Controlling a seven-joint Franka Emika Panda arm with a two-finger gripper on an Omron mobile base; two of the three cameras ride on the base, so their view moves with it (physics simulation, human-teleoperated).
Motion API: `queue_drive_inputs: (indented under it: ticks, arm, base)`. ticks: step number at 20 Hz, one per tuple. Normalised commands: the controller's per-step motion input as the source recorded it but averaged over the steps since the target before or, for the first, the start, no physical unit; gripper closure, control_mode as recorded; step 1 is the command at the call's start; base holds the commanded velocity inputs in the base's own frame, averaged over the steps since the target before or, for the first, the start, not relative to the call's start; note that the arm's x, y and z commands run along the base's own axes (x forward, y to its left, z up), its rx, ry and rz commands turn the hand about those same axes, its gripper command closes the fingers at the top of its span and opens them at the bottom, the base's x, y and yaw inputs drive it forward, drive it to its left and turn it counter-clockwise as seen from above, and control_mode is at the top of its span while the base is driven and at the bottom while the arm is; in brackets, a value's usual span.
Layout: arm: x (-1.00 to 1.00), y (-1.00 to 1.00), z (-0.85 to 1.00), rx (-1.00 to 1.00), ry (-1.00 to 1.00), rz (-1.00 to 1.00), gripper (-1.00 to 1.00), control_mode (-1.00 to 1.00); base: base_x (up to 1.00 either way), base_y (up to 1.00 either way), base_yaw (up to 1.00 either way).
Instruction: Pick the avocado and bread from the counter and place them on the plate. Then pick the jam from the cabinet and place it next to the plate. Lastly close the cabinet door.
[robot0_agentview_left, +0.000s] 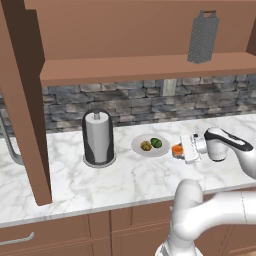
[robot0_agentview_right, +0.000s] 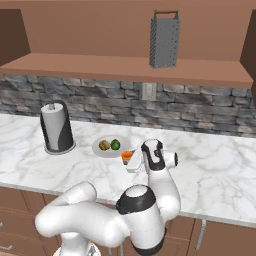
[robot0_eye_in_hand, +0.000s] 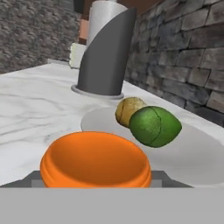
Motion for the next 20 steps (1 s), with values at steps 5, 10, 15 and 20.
queue_drive_inputs:
  ticks: [5,10,15,20]
  arm:
    - [0.18,0.00,-0.29,0.00,0.00,0.00,1.00,-1.00]
    - [0.01,-0.08,-0.36,0.00,0.00,-0.03,1.00,-1.00]
    - [0.00,-0.13,-0.44,0.00,0.00,-0.07,1.00,-1.00]
    - [-0.01,-0.07,-0.35,-0.04,0.00,-0.10,-1.00,-1.00]
  base:
    - [0.00,0.00,0.00]
    - [0.00,0.00,0.00]
    - [0.00,0.00,0.00]
    - [0.00,0.00,0.00]
